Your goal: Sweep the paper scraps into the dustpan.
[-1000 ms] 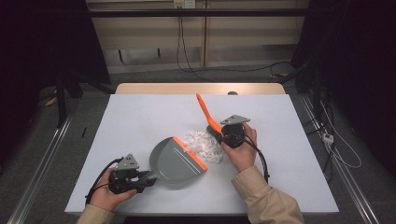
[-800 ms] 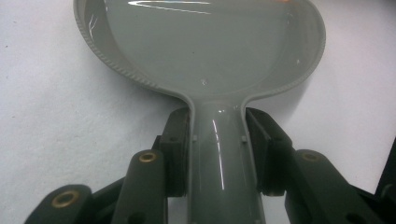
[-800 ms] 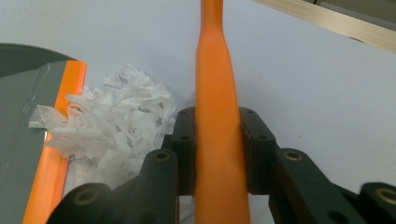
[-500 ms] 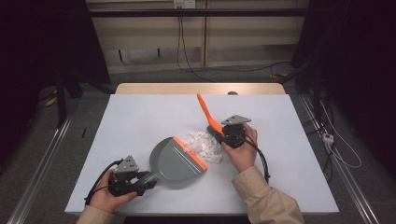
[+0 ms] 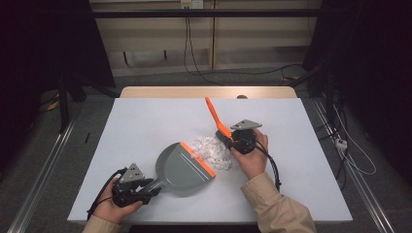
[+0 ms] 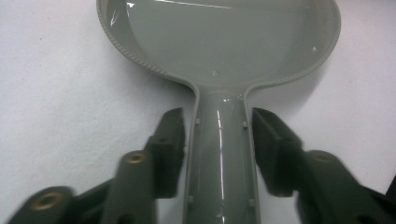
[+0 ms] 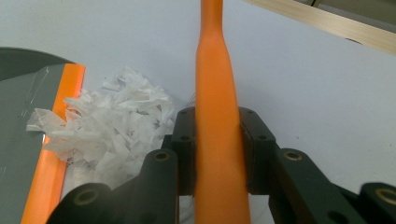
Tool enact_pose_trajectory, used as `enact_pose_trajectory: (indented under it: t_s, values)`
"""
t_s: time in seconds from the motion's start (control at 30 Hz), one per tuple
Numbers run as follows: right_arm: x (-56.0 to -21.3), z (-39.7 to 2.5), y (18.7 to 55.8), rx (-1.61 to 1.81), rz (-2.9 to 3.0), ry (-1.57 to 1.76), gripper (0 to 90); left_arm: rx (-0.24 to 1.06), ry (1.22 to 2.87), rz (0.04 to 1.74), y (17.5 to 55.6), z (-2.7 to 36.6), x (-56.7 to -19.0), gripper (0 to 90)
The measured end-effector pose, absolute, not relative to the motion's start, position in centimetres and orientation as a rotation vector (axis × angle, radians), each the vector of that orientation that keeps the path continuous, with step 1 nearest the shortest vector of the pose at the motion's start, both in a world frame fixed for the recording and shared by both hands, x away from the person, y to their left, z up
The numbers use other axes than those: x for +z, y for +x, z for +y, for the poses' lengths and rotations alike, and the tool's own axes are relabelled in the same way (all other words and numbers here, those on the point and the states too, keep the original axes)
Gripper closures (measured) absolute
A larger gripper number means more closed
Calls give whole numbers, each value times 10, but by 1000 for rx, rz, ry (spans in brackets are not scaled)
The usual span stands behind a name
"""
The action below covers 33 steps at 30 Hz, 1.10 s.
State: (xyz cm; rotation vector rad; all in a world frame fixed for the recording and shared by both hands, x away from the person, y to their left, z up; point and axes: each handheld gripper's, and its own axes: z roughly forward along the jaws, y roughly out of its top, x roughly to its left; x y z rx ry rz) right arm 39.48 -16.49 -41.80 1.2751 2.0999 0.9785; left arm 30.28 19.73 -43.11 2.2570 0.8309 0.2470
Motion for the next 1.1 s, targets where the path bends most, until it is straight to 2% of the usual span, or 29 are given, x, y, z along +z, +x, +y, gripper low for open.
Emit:
enact_pose_trajectory:
  t_s: [0.17,0.63,1.1]
  values:
    - [-419,-164,394,980,2103,1261,712,208,2251,842,304,197,-431,619]
    - [-419,-156,392,964,2112,1222,713,157,2281,780,310,187,-422,623]
    - [-419,-147,390,974,2122,1203,712,134,2250,827,316,180,-423,622]
